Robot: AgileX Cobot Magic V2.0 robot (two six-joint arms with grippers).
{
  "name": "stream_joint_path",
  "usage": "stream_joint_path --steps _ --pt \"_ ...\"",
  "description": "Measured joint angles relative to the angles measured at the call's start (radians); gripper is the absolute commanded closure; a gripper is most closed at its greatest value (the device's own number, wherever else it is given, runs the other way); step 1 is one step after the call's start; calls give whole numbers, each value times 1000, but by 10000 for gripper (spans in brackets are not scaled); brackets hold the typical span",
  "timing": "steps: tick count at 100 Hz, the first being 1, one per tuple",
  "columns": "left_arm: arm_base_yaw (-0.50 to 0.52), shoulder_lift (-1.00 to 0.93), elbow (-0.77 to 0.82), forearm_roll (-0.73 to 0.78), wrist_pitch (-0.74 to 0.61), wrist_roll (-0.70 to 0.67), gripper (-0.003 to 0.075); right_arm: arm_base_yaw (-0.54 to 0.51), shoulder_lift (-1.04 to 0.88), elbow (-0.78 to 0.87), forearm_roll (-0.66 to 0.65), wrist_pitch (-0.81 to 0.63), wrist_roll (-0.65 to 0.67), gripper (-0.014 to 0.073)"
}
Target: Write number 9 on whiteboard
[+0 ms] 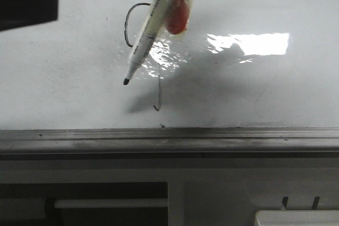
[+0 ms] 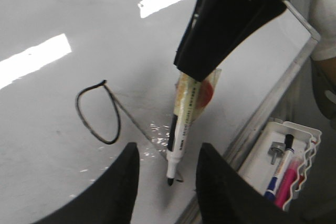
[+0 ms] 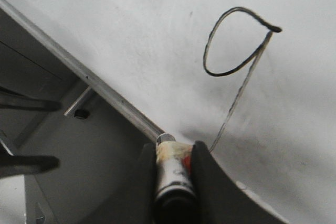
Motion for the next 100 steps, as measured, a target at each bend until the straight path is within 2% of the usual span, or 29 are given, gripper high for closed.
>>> stream_joint_path --steps 7,33,52,61,84,100 --pt "-22 56 -2 9 -38 0 395 17 0 0 7 3 0 663" --pt "-33 226 -36 13 -163 0 396 77 0 0 41 10 0 663" --pt "-33 272 -44 13 -190 -2 421 81 0 0 45 18 2 663" --pt "-33 274 -44 13 -194 -2 480 81 0 0 45 22 2 663" --pt "-37 274 -44 21 -200 -2 734 81 0 0 45 24 0 663" --pt "-37 274 -44 26 -200 -2 740 81 0 0 43 28 0 660"
